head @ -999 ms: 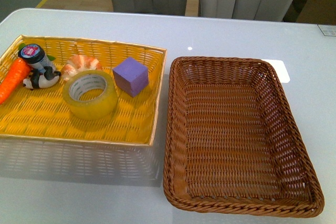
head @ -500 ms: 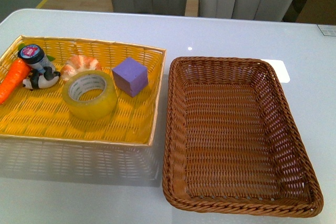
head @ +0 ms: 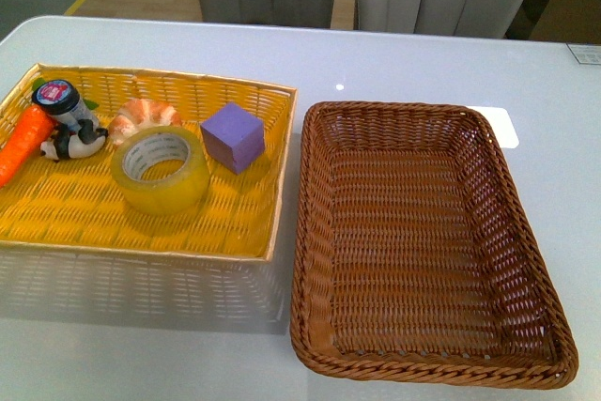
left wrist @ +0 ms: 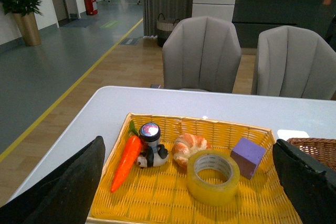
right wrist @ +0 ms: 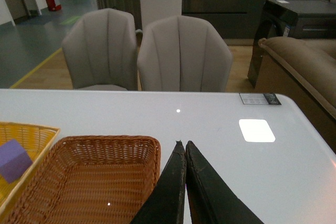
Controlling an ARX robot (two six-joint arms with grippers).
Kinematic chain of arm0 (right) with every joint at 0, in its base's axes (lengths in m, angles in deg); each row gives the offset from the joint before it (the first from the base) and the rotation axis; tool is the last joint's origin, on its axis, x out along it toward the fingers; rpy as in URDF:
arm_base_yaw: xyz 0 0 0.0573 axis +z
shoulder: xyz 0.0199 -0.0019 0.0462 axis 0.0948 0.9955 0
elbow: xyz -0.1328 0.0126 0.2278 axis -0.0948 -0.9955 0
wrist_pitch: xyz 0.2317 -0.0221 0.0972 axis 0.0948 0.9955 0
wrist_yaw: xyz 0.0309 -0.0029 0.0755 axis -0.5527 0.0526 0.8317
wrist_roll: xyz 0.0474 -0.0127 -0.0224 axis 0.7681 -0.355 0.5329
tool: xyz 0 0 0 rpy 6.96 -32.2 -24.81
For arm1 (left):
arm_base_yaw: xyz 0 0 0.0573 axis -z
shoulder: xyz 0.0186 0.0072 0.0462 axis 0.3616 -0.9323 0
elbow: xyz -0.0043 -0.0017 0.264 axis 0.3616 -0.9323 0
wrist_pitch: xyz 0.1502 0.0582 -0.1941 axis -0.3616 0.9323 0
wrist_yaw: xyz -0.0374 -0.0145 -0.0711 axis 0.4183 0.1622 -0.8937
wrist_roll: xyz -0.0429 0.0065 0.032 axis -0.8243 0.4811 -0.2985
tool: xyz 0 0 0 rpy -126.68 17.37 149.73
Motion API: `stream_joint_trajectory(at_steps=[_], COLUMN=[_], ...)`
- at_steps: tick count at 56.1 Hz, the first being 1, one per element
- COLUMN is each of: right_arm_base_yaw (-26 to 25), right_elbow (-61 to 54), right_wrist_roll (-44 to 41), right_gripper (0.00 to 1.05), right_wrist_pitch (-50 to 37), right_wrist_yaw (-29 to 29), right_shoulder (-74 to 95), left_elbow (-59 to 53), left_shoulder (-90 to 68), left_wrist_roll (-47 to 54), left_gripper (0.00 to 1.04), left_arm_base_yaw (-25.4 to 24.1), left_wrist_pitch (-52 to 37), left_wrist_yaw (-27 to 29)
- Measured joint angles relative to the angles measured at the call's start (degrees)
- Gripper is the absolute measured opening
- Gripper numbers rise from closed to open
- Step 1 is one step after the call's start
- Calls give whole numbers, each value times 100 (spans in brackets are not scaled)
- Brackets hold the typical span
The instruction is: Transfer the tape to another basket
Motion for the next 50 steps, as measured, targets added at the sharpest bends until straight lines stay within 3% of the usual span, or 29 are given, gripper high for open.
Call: stream_joint_trajectory(at_steps=[36, 41, 50], right_arm_base_yaw=[0, 0, 0], right_elbow=[0, 2, 2], right_wrist_roll=[0, 0, -2], right_gripper=[2, 2, 2], right_wrist_pitch=[1187, 2063, 2188], right_wrist_yaw=[0, -7, -2], right_shoulder=[-1198, -1882, -2164], left_elbow=[0, 0, 0], left_shoulder=[0, 0, 0], left_wrist_roll=[0, 2, 0], left_gripper=[96, 96, 96], left_arm_base_yaw=[0, 0, 0], left_wrist_pitch=[0, 0, 0], left_wrist_yaw=[0, 0, 0])
